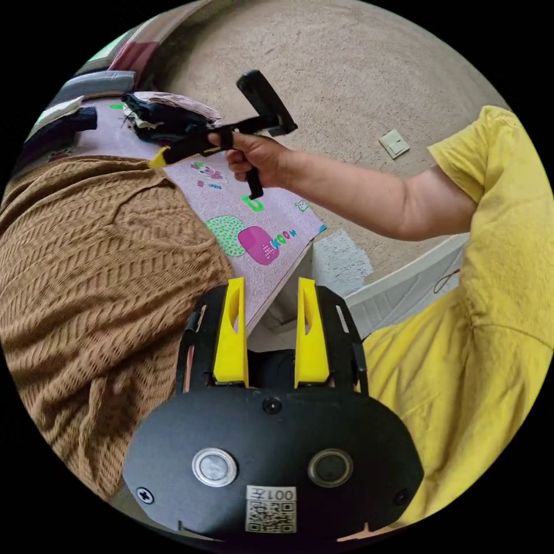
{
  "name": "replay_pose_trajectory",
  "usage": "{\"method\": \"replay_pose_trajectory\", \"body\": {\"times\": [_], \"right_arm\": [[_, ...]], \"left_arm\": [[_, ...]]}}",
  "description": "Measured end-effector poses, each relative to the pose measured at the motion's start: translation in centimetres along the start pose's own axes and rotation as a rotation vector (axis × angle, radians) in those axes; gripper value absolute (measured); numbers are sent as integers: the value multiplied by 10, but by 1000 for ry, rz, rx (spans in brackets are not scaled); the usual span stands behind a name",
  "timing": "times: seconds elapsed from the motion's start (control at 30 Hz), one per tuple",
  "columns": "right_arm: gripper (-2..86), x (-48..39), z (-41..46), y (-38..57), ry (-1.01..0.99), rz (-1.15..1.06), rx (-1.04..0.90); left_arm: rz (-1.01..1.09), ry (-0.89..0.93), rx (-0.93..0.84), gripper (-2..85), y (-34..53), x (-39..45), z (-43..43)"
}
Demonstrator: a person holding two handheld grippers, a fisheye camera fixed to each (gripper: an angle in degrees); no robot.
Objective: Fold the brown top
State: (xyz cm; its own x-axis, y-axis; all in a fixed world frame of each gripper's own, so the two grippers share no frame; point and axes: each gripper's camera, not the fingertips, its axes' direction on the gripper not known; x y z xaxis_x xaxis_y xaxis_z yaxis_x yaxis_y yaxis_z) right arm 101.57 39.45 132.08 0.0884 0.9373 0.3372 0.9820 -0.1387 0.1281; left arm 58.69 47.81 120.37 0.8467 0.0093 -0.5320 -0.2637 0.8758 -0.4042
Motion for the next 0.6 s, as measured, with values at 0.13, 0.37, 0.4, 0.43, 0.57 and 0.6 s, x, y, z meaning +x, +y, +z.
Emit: {"method": "replay_pose_trajectory", "body": {"times": [0.13, 0.37, 0.4, 0.43, 0.57, 0.6], "right_arm": [[4, -27, 23, 28, -6, 125, -4], [3, -42, 26, 102, 184, 435, 28], [2, -43, 25, 107, 193, 457, 28], [2, -43, 27, 115, 202, 490, 24], [2, -31, 44, 127, 205, 550, 12], [2, -27, 47, 127, 201, 556, 12]], "left_arm": [[-40, -143, 23, 75, 64, -13, -63], [-51, -527, -164, 83, 162, -54, -134], [-16, -557, -211, 88, 170, -60, -138], [24, -577, -259, 92, 175, -65, -138], [118, -591, -363, 100, 182, -80, -124], [140, -581, -368, 100, 182, -83, -120]]}}
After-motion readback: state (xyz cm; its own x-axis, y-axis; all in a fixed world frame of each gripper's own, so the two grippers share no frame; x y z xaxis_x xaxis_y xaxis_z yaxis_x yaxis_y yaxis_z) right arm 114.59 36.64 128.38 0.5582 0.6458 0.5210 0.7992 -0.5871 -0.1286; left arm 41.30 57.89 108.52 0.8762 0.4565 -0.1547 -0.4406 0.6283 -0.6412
